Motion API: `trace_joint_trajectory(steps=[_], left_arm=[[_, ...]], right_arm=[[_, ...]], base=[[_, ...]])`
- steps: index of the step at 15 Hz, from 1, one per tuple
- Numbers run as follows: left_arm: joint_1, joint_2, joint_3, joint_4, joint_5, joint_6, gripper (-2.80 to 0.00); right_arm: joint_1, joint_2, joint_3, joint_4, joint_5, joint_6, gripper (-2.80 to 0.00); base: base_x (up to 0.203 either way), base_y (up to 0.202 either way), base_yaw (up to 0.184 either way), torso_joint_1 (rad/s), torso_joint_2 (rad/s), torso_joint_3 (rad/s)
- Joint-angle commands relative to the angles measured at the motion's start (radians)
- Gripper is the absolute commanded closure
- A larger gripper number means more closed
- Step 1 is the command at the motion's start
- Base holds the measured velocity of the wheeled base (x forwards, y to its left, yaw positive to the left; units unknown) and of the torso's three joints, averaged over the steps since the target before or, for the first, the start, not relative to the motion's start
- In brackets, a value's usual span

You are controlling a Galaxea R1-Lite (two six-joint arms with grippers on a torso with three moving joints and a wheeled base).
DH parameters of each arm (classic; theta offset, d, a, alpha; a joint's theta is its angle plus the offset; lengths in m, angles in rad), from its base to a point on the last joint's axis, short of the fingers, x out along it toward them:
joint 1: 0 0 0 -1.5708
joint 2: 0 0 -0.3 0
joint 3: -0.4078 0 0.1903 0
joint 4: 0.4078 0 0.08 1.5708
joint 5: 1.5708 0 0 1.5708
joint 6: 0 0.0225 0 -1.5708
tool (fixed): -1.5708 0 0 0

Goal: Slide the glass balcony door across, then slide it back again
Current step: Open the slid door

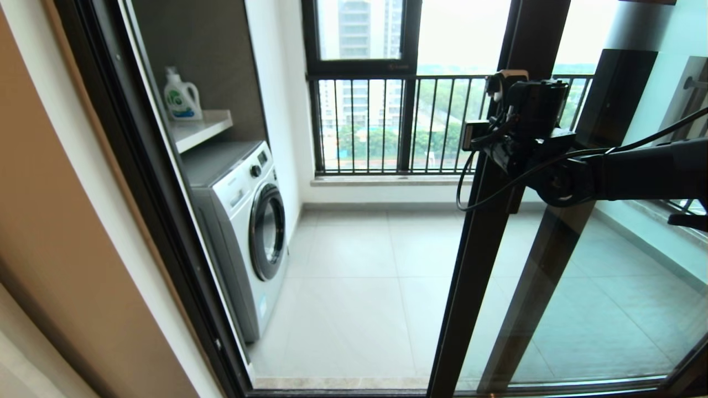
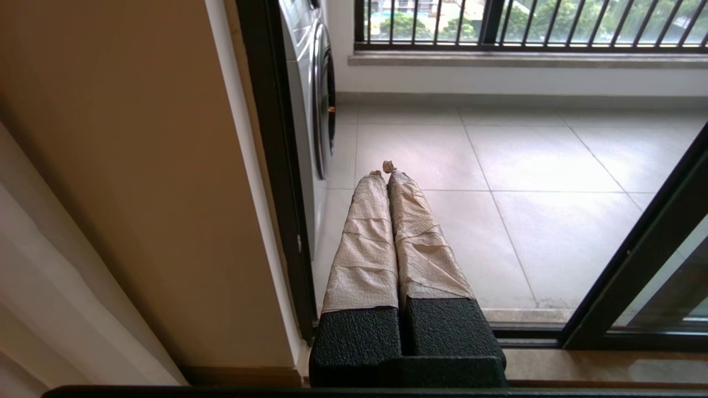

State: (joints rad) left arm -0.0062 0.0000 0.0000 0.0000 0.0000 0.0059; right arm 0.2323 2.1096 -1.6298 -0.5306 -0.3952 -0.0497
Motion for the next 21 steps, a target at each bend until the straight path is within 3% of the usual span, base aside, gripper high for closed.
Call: trace_joint_trajectory(steps=[1,8,14,21], left_arm=[[0.000,0.002,0.000,0.000,0.000,0.000,0.00],[0.000,0.002,0.000,0.000,0.000,0.000,0.00],[0.000,0.002,0.000,0.000,0.000,0.000,0.00],[0.000,0.002,0.000,0.000,0.000,0.000,0.00]], right_arm=[[0.011,0.001,-0.001,-0.003,-0.005,-0.002,0.00],[0.043,-0.013,0.014,-0.006,-0.008,0.003,0.00],[0.122,-0.149,0.223,-0.055,-0.040,0.001,0.00],[0.058,-0.222,0.461,-0.093,-0.187,0.009,0.00]], base=[[0.000,0.000,0.000,0.000,0.00,0.000],[0.000,0.000,0.000,0.000,0.00,0.000],[0.000,0.000,0.000,0.000,0.00,0.000],[0.000,0.000,0.000,0.000,0.00,0.000]])
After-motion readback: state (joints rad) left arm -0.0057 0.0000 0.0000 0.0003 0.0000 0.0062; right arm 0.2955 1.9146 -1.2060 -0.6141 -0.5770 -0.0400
